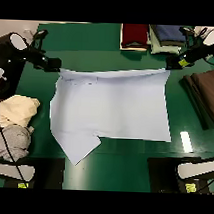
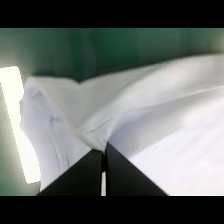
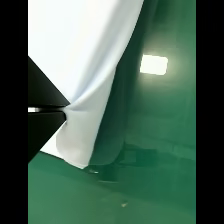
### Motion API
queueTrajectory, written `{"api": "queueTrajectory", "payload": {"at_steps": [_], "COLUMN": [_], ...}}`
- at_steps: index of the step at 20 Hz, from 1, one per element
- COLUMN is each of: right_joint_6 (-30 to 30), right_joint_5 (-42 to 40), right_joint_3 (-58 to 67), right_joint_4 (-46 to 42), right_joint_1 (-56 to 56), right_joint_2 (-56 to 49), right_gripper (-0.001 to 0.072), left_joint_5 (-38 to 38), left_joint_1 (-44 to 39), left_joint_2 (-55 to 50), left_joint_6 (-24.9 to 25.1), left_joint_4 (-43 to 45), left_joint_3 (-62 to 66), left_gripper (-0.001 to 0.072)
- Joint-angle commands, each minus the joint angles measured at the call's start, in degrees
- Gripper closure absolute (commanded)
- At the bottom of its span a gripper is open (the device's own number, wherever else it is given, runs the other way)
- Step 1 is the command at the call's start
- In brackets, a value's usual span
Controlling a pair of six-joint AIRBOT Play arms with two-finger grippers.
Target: Fold the shirts.
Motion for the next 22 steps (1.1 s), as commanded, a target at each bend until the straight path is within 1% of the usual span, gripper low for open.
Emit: {"api": "queueTrajectory", "payload": {"at_steps": [1, 6, 10, 11, 12, 13, 14, 17, 19, 22], "right_joint_6": [-0.3, -0.4, -0.3, -0.4, -0.4, -0.4, -0.4, -0.4, -0.4, -0.4], "right_joint_5": [2.7, -0.7, -2.3, -2.3, -2.3, -2.1, -1.3, 2.6, 3.3, -0.4], "right_joint_3": [-3.8, -18.9, -24.5, -24.8, -24.5, -23.5, -22.4, -20.3, -21.9, -26.3], "right_joint_4": [-2.7, -2.6, -2.6, -2.7, -2.8, -2.8, -2.7, -2.6, -2.1, -2.1], "right_joint_1": [0.1, 0.1, 0.1, 0.0, 0.0, 0.0, 0.1, 0.1, 0.1, 0.5], "right_joint_2": [1.7, 6.1, 8.8, 9.6, 10.1, 10.5, 11.1, 14.6, 18.8, 24.8], "right_gripper": [0.0695, 0.0695, 0.0694, 0.0691, 0.0587, 0.0335, 0.0262, 0.0262, 0.0263, 0.0263], "left_joint_5": [-6.0, -2.8, -3.8, -4.3, -4.4, -4.5, -5.1, -7.1, -7.4, -7.5], "left_joint_1": [0.0, 0.0, 0.0, 0.0, 0.0, 0.0, 0.0, 0.0, 0.0, 0.0], "left_joint_2": [-0.6, -0.6, -0.5, -0.2, 0.5, 1.6, 3.2, 11.9, 20.2, 32.6], "left_joint_6": [1.3, 1.4, 1.3, 1.4, 1.3, 1.2, 1.0, -0.4, -2.2, -5.4], "left_joint_4": [0.1, 0.1, 0.3, 0.5, 1.0, 1.7, 2.3, 4.4, 6.0, 6.2], "left_joint_3": [-2.6, -11.6, -13.4, -13.4, -13.4, -13.3, -13.3, -17.4, -26.2, -43.6], "left_gripper": [0.0683, 0.0682, 0.0681, 0.0668, 0.0408, 0.0198, 0.0208, 0.0208, 0.0208, 0.0208]}}
